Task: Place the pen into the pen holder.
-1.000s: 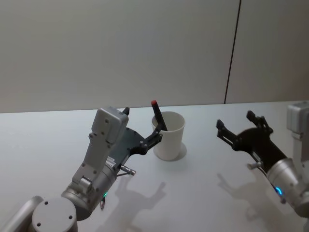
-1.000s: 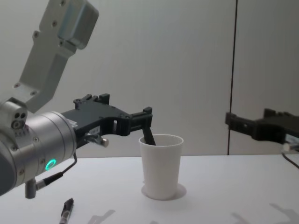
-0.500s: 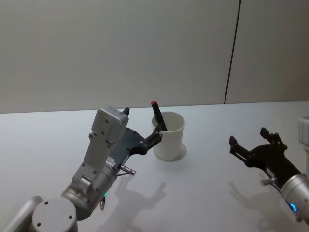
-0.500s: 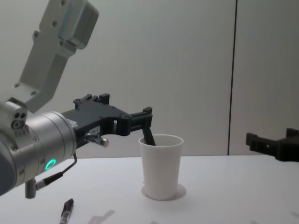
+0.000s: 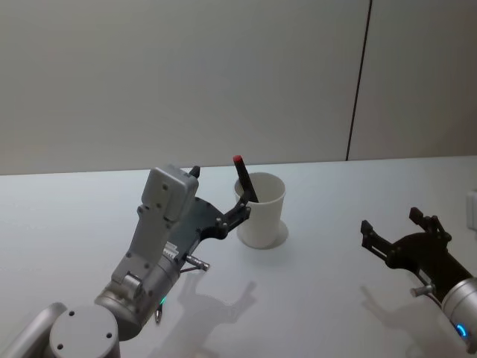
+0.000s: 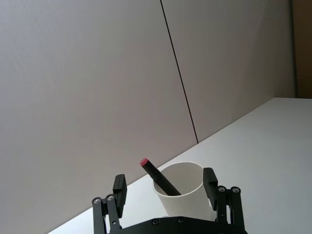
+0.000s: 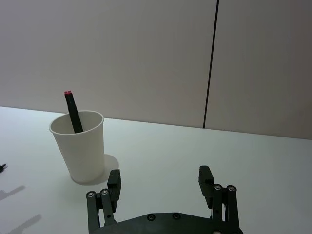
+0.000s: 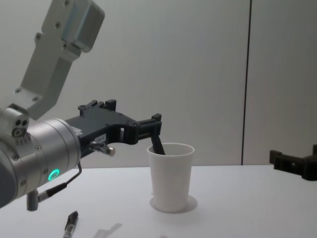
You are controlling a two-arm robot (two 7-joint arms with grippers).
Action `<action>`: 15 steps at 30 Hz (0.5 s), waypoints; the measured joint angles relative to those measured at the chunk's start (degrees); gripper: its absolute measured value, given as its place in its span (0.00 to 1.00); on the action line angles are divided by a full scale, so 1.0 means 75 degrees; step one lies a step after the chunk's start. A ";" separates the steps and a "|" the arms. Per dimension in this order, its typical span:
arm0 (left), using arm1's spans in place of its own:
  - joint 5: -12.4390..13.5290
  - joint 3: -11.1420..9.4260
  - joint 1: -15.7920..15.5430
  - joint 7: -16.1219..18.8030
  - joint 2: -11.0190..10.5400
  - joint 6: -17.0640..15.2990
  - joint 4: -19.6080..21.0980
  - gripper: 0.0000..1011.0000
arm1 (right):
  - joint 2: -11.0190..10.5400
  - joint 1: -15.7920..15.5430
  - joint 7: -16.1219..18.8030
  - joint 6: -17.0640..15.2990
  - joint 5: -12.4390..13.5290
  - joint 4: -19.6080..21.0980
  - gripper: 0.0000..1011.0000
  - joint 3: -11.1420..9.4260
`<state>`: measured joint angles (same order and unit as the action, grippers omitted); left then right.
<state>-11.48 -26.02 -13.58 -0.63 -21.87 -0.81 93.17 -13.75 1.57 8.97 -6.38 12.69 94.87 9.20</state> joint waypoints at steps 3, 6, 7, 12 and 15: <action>0.0006 0.0002 0.0001 0.0001 0.0007 -0.0018 0.0000 0.99 | -0.0016 -0.0030 -0.0014 -0.0024 0.0003 0.0032 0.99 -0.0005; 0.0013 0.0007 0.0005 0.0029 0.0016 -0.0051 0.0001 0.99 | -0.0025 -0.0052 -0.0023 -0.0043 0.0006 0.0059 0.99 -0.0009; 0.0014 0.0009 0.0007 0.0041 0.0019 -0.0062 0.0003 0.99 | -0.0027 -0.0058 -0.0026 -0.0048 0.0006 0.0062 0.99 -0.0010; -0.0001 0.0034 0.0025 0.0149 0.0028 -0.0203 0.0025 0.99 | -0.0040 -0.0082 -0.0036 -0.0069 0.0008 0.0088 0.99 -0.0013; -0.0063 0.0059 0.0042 0.0227 0.0025 -0.0350 0.0045 0.99 | -0.0047 -0.0095 -0.0042 -0.0080 0.0008 0.0103 0.99 -0.0017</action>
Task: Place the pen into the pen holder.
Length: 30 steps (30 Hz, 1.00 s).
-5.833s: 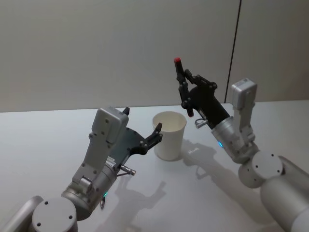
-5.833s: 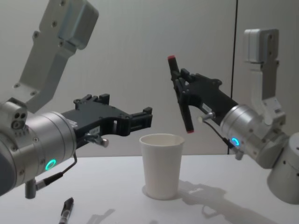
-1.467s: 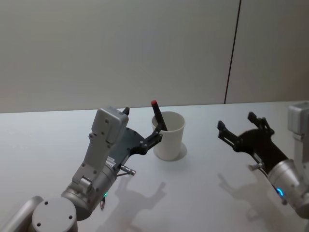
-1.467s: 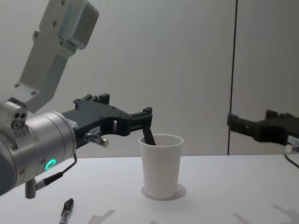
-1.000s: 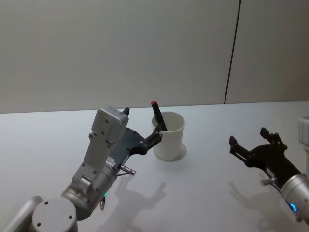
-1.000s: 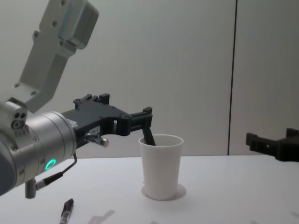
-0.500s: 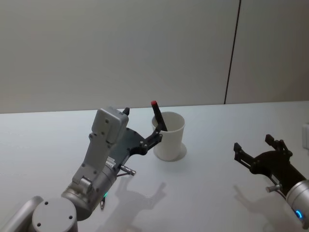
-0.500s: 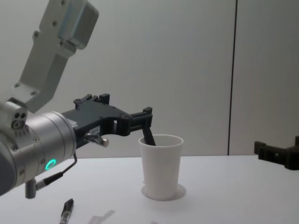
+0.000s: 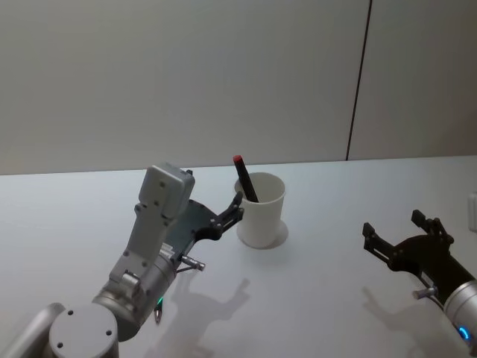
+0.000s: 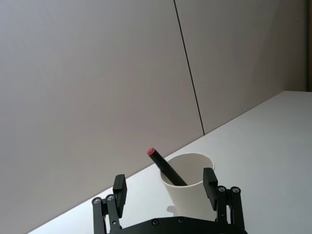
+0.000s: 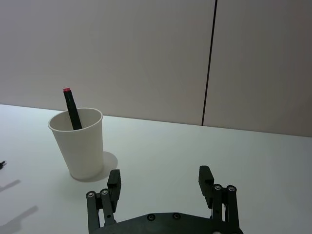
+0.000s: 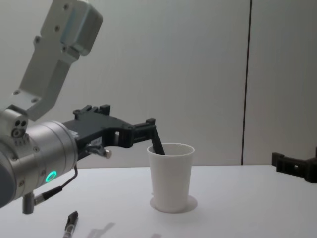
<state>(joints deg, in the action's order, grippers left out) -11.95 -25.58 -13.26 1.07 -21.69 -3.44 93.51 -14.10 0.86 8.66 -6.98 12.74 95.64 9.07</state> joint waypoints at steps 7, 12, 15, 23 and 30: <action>-0.0214 0.0088 0.0062 0.0160 -0.0055 -0.0475 0.0067 0.99 | -0.0006 -0.0018 -0.0005 -0.0014 0.0000 0.0015 0.99 -0.0006; -0.0398 0.0175 0.0125 0.0299 -0.0124 -0.0944 0.0132 0.99 | -0.0010 -0.0025 -0.0009 -0.0020 0.0000 0.0023 0.99 -0.0007; -0.0484 0.0211 0.0152 0.0364 -0.0151 -0.1170 0.0153 0.99 | -0.0011 -0.0027 -0.0011 -0.0023 0.0000 0.0025 0.99 -0.0007; -0.0786 0.0339 0.0238 0.0651 -0.0218 -0.1935 0.0197 0.99 | -0.0017 -0.0033 -0.0014 -0.0031 -0.0001 0.0033 0.99 -0.0006; -0.1051 0.0438 0.0325 0.0909 -0.0258 -0.2542 0.0203 0.99 | -0.0017 -0.0037 -0.0014 -0.0031 -0.0001 0.0037 0.99 -0.0006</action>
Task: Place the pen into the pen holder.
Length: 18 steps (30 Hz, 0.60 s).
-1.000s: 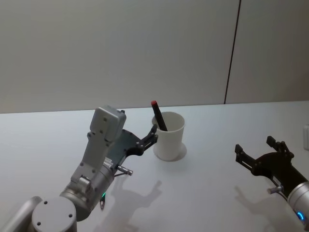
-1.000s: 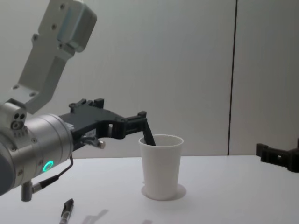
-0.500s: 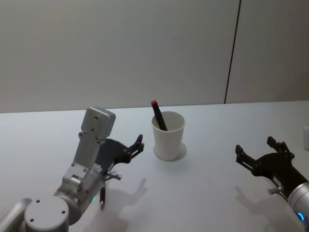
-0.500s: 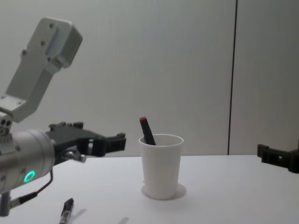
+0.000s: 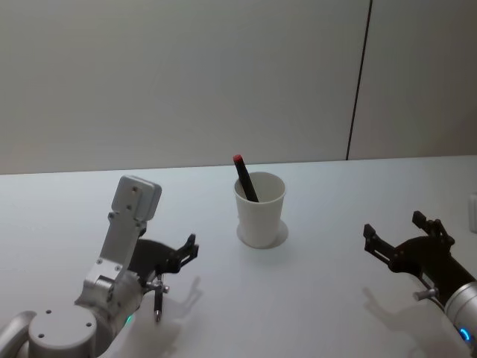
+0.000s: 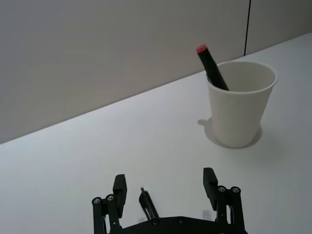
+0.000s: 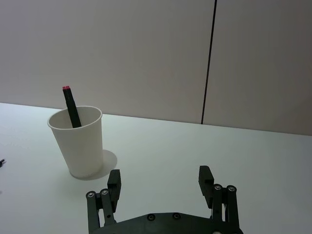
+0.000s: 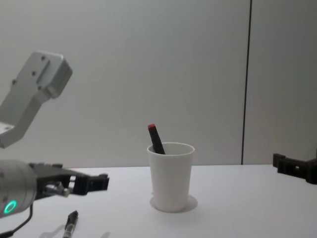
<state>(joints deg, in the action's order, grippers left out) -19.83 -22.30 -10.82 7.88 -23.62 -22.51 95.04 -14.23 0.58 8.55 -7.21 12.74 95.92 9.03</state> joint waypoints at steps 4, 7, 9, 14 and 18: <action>-0.0166 0.0056 0.0074 0.0131 -0.0037 -0.0357 0.0038 0.99 | 0.0000 -0.0001 0.0000 0.0000 0.0000 0.0000 0.99 0.0000; -0.0325 0.0113 0.0152 0.0232 -0.0085 -0.0668 0.0094 0.99 | 0.0000 -0.0001 0.0000 0.0000 0.0000 0.0000 0.99 0.0000; -0.0399 0.0135 0.0181 0.0276 -0.0104 -0.0809 0.0120 0.99 | 0.0000 -0.0002 0.0001 0.0000 0.0000 0.0000 0.99 0.0000; -0.0624 0.0204 0.0291 0.0390 -0.0165 -0.1135 0.0212 0.99 | 0.0000 -0.0001 0.0000 0.0000 0.0000 0.0000 0.99 0.0000; -0.0809 0.0262 0.0392 0.0475 -0.0209 -0.1369 0.0294 0.99 | 0.0000 -0.0002 0.0001 0.0000 0.0000 0.0000 0.99 0.0000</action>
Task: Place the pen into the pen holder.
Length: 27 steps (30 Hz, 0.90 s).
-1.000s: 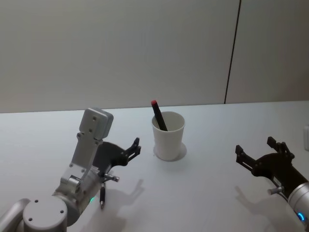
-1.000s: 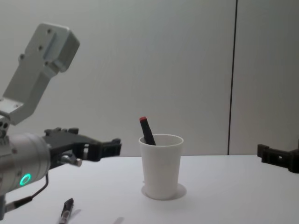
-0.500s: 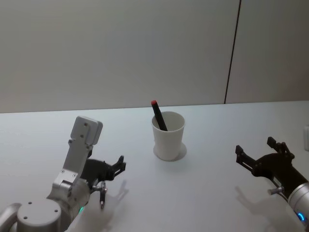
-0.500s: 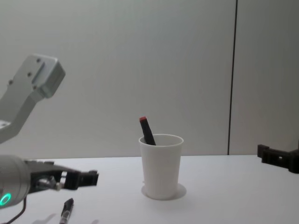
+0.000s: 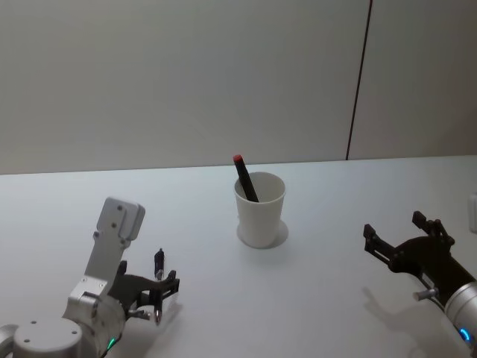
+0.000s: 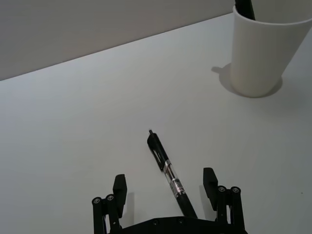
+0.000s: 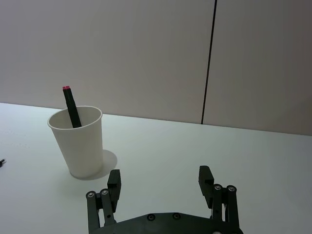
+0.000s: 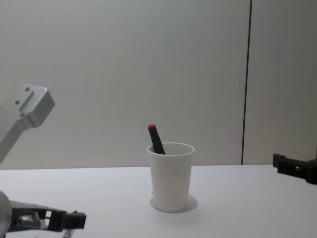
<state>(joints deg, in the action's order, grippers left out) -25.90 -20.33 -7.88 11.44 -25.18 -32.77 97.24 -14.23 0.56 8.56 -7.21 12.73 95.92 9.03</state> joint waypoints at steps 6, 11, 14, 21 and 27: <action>-0.0169 0.0054 0.0080 0.0051 -0.0018 -0.0217 0.0053 0.99 | 0.0000 0.0000 0.0000 0.0000 0.0000 -0.0001 0.99 0.0001; -0.0224 0.0079 0.0107 0.0050 -0.0014 -0.0326 0.0056 0.99 | 0.0000 0.0001 0.0000 0.0000 0.0000 -0.0001 0.99 0.0000; -0.0236 0.0088 0.0108 0.0009 -0.0002 -0.0402 0.0051 0.99 | 0.0000 0.0001 0.0000 0.0000 0.0000 -0.0001 0.99 0.0001; -0.0203 0.0093 0.0058 -0.0198 0.0049 -0.0570 -0.0027 0.99 | 0.0000 0.0001 0.0000 0.0000 0.0000 -0.0001 0.99 0.0000; -0.0151 0.0093 0.0013 -0.0315 0.0093 -0.0663 -0.0086 0.99 | 0.0000 0.0001 0.0000 0.0000 0.0000 -0.0001 0.99 0.0000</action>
<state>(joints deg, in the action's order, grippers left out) -27.03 -19.64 -7.78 9.07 -24.49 -37.75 96.60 -14.23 0.57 8.56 -7.21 12.74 95.91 9.03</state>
